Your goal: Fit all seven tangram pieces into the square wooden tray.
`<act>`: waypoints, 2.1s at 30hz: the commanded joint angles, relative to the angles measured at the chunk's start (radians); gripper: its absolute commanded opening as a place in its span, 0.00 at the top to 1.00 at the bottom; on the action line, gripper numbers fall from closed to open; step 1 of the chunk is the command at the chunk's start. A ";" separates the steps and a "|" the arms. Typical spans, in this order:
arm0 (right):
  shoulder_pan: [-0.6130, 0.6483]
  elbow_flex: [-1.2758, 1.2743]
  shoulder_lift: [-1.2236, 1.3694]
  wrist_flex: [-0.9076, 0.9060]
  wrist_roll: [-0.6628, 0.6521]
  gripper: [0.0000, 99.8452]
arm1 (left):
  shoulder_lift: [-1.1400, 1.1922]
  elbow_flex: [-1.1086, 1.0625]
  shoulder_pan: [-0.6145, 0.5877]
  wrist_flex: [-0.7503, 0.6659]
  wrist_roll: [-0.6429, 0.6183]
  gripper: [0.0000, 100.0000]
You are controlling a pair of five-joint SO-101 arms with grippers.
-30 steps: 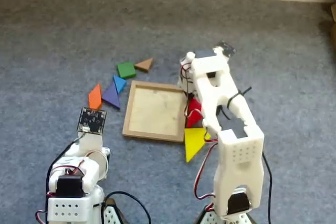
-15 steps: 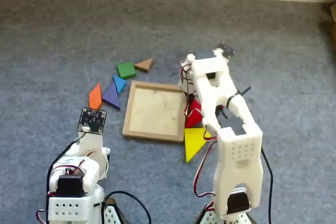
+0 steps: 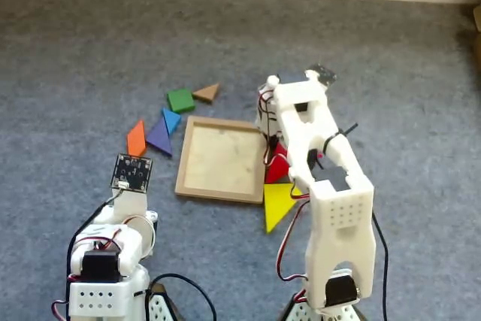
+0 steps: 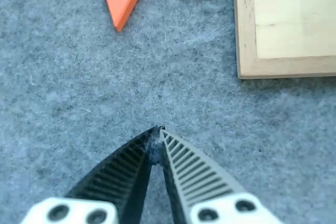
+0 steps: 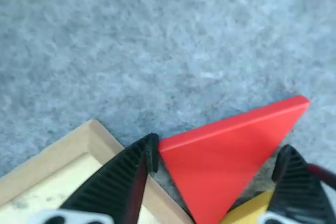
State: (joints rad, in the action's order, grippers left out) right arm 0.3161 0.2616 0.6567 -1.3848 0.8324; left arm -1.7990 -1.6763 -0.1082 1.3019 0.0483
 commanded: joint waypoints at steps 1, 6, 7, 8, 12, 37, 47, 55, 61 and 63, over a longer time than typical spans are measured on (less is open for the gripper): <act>-0.002 -0.004 0.008 -0.036 0.006 0.67 | 0.002 -0.021 -0.010 0.003 -0.003 0.99; -0.002 -0.002 0.007 -0.031 0.003 0.67 | 0.002 -0.021 -0.010 0.003 -0.003 0.99; -0.002 0.007 0.005 -0.028 0.006 0.67 | 0.002 -0.021 -0.010 0.003 -0.003 0.99; -0.002 0.027 0.004 -0.028 0.008 0.67 | 0.002 -0.021 -0.010 0.003 -0.003 0.99; -0.013 0.085 -0.001 -0.031 0.014 0.67 | 0.002 -0.021 -0.010 0.003 -0.003 0.99; -0.101 0.097 0.002 -0.027 0.216 0.67 | 0.002 -0.021 -0.010 0.003 -0.003 0.99; -0.099 0.091 0.001 -0.035 0.221 0.68 | 0.002 -0.021 -0.010 0.003 -0.003 0.99; -0.105 0.099 -0.004 -0.035 0.213 0.86 | 0.002 -0.021 -0.010 0.003 -0.003 0.99; -0.105 0.101 -0.008 -0.035 0.166 0.86 | 0.002 -0.021 -0.010 0.003 -0.003 0.99; -0.105 0.114 -0.008 -0.038 0.149 0.86 | 0.002 -0.021 -0.010 0.003 -0.003 0.99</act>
State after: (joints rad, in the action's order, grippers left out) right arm 0.2455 0.3245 0.6736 -1.4200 1.0119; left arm -1.7990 -1.6763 -0.1082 1.3019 0.0483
